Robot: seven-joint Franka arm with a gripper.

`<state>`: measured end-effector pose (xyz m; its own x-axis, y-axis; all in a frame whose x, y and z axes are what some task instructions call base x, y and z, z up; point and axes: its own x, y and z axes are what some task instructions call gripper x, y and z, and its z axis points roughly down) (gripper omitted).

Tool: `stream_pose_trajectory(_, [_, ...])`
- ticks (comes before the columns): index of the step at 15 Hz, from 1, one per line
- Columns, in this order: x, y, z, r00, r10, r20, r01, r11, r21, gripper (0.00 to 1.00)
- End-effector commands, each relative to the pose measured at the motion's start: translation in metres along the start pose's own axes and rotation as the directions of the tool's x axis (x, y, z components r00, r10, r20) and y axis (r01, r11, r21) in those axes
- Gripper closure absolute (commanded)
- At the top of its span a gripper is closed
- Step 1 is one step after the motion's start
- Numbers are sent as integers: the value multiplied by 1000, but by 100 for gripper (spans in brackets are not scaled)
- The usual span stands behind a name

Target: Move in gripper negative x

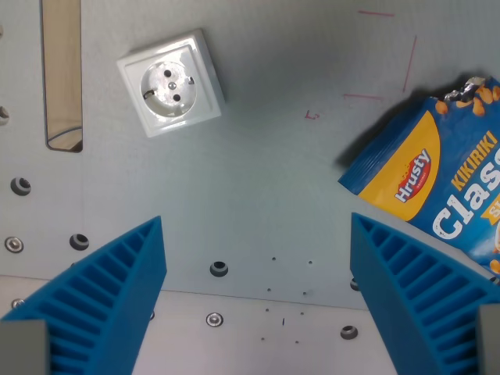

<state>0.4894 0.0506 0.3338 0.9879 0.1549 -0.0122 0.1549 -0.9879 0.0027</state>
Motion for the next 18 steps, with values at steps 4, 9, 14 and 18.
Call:
stream_pose_trajectory(4, [-20, 0, -2, 1000, 0, -4, 0, 1000, 0, 0])
stream_pose_trajectory(9, [-45, 0, -2, 1000, 0, -4, 0, 1000, 0, 0])
stream_pose_trajectory(14, [-70, 0, -2, 1000, 0, -4, 0, 1000, 0, 0])
stream_pose_trajectory(18, [-90, 0, -2, 1000, 0, -4, 0, 1000, 0, 0])
